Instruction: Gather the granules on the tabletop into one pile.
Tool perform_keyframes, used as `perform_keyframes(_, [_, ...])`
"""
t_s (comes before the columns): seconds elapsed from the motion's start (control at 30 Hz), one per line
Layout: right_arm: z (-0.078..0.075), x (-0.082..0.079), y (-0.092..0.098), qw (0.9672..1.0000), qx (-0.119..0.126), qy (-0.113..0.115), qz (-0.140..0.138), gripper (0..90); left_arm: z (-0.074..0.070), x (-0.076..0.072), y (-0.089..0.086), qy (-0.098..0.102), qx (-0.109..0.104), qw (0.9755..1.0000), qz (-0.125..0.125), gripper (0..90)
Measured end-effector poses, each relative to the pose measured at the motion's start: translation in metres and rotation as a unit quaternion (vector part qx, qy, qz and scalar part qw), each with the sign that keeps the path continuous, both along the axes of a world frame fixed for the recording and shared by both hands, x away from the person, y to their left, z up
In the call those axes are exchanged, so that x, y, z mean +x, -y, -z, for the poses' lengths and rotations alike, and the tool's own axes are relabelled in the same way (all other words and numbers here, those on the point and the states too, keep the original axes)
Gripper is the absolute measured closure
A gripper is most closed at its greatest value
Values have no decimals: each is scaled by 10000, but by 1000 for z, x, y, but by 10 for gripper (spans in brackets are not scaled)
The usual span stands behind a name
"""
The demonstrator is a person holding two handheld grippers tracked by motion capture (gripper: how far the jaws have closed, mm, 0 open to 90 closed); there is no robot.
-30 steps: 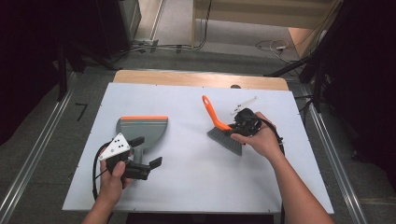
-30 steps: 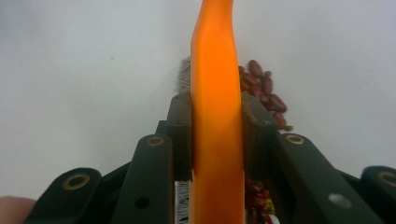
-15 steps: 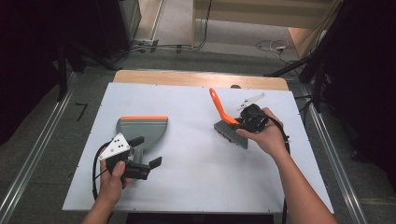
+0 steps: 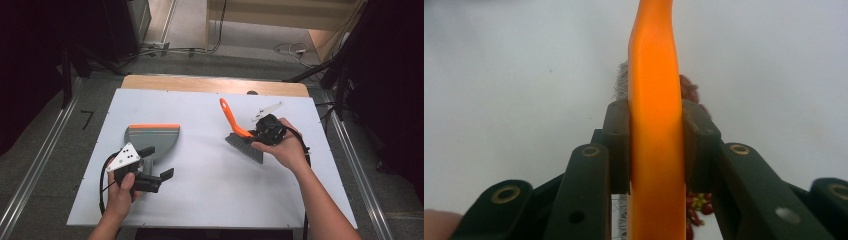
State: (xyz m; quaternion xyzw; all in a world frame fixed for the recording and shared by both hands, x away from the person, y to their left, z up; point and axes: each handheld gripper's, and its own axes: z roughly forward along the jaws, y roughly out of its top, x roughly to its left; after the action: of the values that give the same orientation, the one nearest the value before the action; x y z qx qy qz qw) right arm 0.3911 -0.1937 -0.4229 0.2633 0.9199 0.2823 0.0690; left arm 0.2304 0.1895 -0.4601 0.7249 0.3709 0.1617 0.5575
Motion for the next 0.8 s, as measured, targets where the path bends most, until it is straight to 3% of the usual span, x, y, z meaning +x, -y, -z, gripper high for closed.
perform_keyframes(0.13, [14,1,-6,9997,-143,-142,-139,680,0,0,0,7,2,10000,6,0])
perform_keyframes(0.4, [13,6,4,9999,-88,78,123,681,0,0,-1,-4,-8,10000,-8,0])
perform_keyframes(0.8, [-7,-20,28,9968,633,262,406,680,-1,-1,-3,44,-13,10000,-35,0])
